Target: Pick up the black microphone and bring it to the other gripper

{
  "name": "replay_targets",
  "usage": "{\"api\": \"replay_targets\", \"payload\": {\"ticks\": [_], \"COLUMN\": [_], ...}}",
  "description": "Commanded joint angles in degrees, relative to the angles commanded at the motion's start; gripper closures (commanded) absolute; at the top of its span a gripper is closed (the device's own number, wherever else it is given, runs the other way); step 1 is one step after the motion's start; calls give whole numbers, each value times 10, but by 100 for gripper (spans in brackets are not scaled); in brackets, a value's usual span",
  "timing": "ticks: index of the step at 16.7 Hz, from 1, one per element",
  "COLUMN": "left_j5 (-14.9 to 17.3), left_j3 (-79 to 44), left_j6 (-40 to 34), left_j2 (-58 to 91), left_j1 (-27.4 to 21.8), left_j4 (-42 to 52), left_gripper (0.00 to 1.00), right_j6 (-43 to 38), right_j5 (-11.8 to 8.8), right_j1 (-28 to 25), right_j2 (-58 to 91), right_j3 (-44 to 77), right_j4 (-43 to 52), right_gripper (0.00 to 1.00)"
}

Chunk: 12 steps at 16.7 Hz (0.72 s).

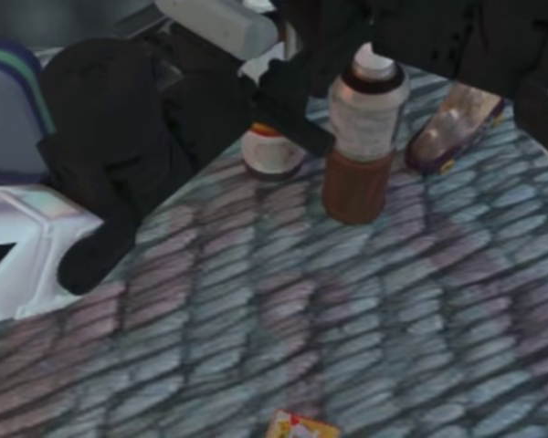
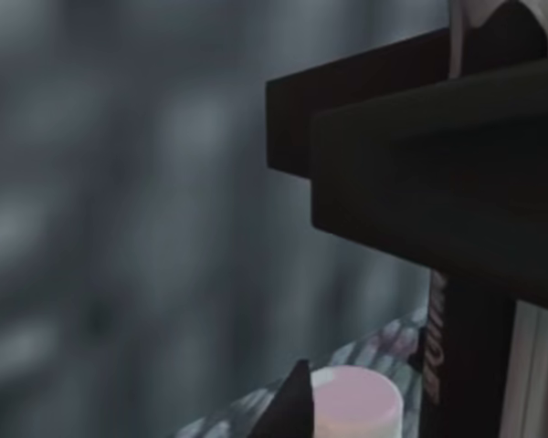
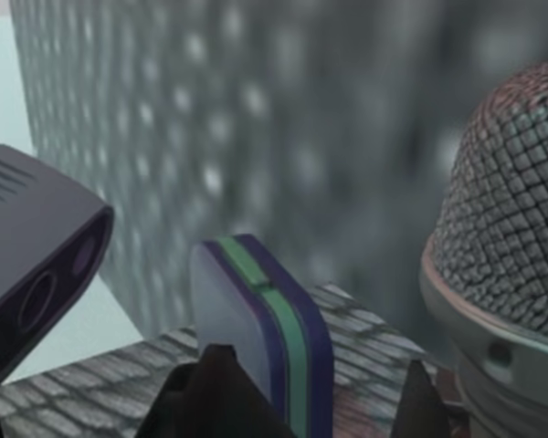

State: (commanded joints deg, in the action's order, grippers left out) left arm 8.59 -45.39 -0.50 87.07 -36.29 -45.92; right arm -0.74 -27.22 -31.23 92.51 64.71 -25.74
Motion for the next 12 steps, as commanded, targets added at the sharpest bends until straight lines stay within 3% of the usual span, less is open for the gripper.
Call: {"api": "replay_targets", "payload": {"ticks": [2,12], "left_j5": [0,-3], "left_j3": [0,17], "left_j6": [0,4], "left_j2": [0,-3], "left_j1": [0,7], "left_j4": [0,2], "left_gripper": [0,0], "right_j6": [0,0], "right_j5": [0,0], "right_j1": [0,6], "right_j2": [0,-9], "right_j3": [0,3], "right_j4": [0,1], "right_gripper": [100,100]}}
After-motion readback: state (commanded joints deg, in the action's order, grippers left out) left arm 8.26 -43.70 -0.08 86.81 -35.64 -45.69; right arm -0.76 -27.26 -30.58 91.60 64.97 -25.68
